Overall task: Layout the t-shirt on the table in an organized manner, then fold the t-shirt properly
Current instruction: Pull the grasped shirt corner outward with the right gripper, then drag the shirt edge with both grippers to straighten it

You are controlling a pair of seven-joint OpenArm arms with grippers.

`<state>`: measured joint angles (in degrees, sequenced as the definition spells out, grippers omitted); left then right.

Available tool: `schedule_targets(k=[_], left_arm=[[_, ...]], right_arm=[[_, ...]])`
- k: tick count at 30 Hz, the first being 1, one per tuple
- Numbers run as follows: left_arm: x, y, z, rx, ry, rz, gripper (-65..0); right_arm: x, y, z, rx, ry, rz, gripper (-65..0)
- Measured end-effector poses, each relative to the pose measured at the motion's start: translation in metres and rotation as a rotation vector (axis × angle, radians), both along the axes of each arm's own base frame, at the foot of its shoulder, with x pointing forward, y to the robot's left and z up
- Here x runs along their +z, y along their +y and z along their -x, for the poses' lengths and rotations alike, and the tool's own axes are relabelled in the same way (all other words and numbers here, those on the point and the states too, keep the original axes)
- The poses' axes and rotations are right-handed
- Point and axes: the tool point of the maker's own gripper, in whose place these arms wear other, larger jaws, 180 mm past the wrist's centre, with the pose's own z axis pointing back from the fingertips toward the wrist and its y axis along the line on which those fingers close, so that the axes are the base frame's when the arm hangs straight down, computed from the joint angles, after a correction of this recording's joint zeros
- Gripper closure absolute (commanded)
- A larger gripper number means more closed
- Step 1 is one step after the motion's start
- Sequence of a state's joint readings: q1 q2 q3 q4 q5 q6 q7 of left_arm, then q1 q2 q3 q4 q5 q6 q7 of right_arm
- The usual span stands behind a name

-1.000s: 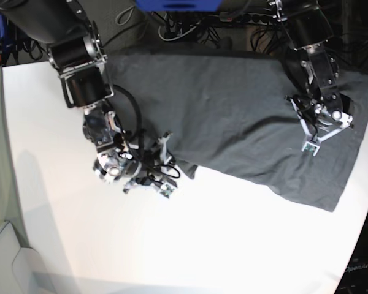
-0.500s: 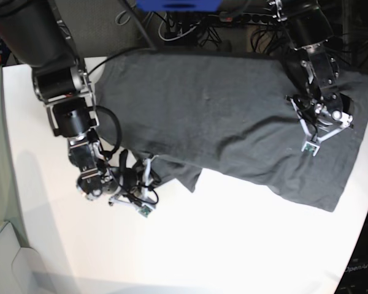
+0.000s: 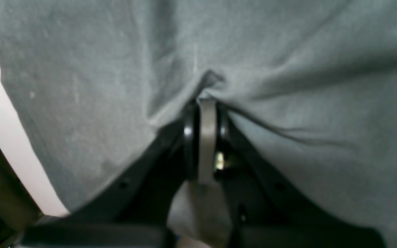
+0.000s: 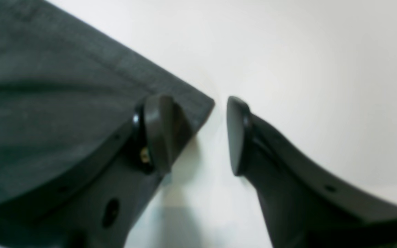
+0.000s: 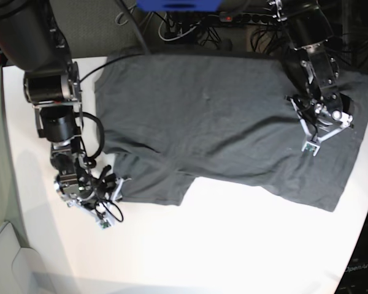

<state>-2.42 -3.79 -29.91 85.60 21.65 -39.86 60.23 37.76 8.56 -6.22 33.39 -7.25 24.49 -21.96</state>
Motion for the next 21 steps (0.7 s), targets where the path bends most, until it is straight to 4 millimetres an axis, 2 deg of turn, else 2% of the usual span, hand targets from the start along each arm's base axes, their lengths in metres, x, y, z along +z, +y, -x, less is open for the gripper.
schedule_targets(k=[2,7,10,13,17,19,21], left_arm=[[0.0,0.0,0.0,0.0,0.001,0.0,-0.3],[0.0,0.0,0.001,0.001,0.003,-0.001,-0.3],[0.0,0.0,0.0,0.0,0.001,0.0,-0.3],[0.0,0.0,0.0,0.0,0.0,0.0,-0.3],[0.0,0.0,0.0,0.0,-0.001,0.0,-0.3],[0.0,0.0,-0.001,0.0,-0.001,0.0,-0.3],[0.001,0.0,-0.001,0.001,0.0,-0.001,-0.3]], right_arm=[[0.008,-0.006,-0.003,-0.029,-0.018,-0.004,-26.1],[0.064,-0.015,-0.027,-0.055,-0.165,0.001,-26.1],[0.079,-0.005,-0.017,0.011,-0.151,0.038,-26.1],[0.076,0.003,0.006,0.076,-0.065,0.106,-26.1],[0.065,0.023,0.027,0.13,-0.017,0.109,-25.3],[0.047,0.03,0.042,0.138,0.026,0.094,-21.0],[0.027,0.033,0.06,0.144,0.079,0.09,-13.8]])
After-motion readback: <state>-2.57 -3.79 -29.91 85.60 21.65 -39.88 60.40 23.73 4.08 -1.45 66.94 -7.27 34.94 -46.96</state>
